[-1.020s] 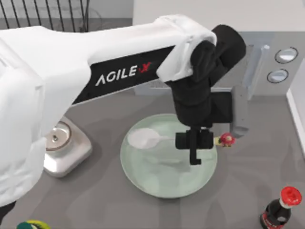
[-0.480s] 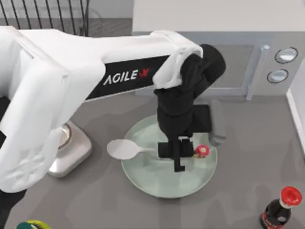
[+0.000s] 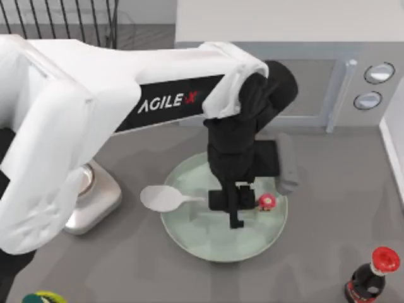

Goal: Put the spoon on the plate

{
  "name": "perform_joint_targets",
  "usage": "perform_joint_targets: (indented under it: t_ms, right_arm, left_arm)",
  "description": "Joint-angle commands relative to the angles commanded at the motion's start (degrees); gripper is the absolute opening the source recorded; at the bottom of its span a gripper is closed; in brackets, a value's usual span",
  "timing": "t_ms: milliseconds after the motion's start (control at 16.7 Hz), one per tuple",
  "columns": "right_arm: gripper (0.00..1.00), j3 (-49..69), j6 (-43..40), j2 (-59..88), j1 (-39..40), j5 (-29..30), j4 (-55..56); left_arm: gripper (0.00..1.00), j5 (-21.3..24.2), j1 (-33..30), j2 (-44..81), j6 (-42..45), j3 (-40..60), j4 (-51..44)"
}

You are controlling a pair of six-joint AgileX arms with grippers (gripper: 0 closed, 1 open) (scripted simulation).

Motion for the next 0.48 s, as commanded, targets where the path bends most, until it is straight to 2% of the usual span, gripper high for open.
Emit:
perform_joint_targets:
  t_ms: [480]
  right_arm:
    - [1.0,0.0,0.0,0.0,0.0,0.0,0.0]
  left_arm:
    - [0.83,0.0,0.0,0.0,0.0,0.0,0.0]
